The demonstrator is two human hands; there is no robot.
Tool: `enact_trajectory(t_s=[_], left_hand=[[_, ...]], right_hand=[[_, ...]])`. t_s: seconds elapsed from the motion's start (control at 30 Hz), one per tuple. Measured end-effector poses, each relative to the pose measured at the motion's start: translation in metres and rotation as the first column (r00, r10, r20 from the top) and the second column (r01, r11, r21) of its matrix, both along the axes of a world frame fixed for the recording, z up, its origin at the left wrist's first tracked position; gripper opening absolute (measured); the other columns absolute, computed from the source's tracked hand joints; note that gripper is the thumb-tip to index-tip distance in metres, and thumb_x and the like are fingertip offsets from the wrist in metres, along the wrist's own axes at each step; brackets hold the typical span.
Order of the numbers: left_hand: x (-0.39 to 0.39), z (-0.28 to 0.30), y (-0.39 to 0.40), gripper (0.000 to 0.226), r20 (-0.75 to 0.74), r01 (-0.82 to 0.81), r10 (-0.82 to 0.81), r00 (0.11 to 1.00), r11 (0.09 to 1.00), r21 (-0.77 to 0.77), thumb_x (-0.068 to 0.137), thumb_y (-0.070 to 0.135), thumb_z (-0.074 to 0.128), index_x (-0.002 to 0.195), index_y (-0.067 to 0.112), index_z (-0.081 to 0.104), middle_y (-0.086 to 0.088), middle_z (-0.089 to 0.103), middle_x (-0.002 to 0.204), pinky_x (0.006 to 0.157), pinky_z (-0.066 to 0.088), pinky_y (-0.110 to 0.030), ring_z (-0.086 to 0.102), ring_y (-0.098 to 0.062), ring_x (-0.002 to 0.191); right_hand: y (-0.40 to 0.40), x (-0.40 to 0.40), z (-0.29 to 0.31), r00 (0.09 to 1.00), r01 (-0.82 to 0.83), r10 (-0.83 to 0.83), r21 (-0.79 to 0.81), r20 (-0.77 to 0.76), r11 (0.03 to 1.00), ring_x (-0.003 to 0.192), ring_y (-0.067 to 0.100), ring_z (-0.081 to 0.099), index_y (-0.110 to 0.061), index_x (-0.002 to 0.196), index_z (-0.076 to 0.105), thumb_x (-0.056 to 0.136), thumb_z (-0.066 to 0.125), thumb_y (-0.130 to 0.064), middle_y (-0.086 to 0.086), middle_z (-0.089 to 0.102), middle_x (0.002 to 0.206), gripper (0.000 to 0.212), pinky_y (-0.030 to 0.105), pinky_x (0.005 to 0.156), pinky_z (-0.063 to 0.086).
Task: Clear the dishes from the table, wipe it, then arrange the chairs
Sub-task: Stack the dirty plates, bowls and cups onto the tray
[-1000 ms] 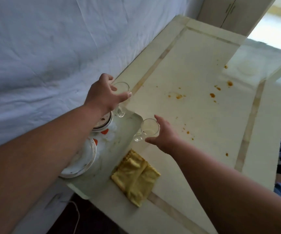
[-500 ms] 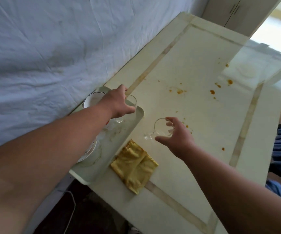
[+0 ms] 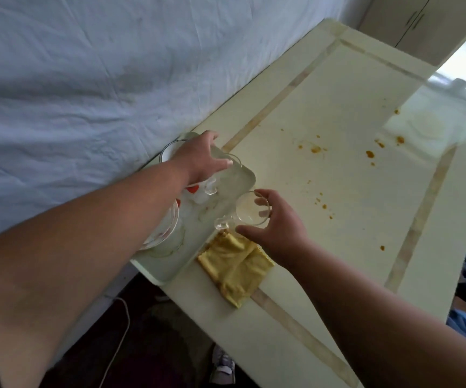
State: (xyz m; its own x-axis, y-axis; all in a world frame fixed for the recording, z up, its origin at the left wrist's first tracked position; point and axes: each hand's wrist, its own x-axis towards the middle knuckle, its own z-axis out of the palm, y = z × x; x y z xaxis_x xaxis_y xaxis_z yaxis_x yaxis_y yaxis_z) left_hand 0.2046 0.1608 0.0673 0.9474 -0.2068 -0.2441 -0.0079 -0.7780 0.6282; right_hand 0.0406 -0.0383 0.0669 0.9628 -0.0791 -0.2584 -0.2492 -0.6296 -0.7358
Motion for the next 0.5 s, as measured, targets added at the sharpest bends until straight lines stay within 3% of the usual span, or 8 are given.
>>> enact_trajectory(t_s=[0.13, 0.27, 0.5], left_hand=[[-0.021, 0.019, 0.043, 0.063, 0.107, -0.207, 0.233, 0.966, 0.954, -0.215, 0.09, 0.039, 0.082, 0.144, 0.015, 0.059, 0.0, 0.068, 0.135, 0.107, 0.055, -0.036, 0.069, -0.013, 0.116], [-0.055, 0.019, 0.088, 0.045, 0.148, -0.385, 0.432, 0.89, 0.884, -0.266, 0.095, 0.04, 0.078, 0.132, 0.017, 0.065, 0.007, 0.071, 0.118, 0.091, 0.053, -0.025, 0.068, -0.003, 0.1], [-0.081, -0.009, 0.129, 0.035, 0.114, -0.514, 0.566, 0.816, 0.802, -0.305, 0.092, 0.04, 0.08, 0.118, 0.018, 0.07, 0.005, 0.075, 0.108, 0.095, 0.06, -0.038, 0.072, -0.013, 0.098]], right_hand=[[0.037, 0.006, -0.01, 0.998, -0.059, 0.06, 0.035, -0.009, 0.998, 0.122, 0.014, 0.064, -0.032, 0.152, 0.051, 0.073, 0.098, -0.041, -0.01, 0.064, 0.143, 0.092, 0.042, 0.105, 0.055], [0.071, 0.017, -0.026, 0.994, -0.113, 0.113, 0.027, -0.009, 0.993, 0.129, 0.018, 0.063, -0.03, 0.154, 0.05, 0.073, 0.099, -0.04, -0.006, 0.063, 0.146, 0.095, 0.045, 0.11, 0.053], [0.098, 0.025, -0.053, 0.989, -0.133, 0.133, 0.011, -0.067, 0.991, 0.134, 0.021, 0.06, -0.029, 0.157, 0.046, 0.074, 0.098, -0.039, -0.003, 0.061, 0.15, 0.099, 0.05, 0.114, 0.052]])
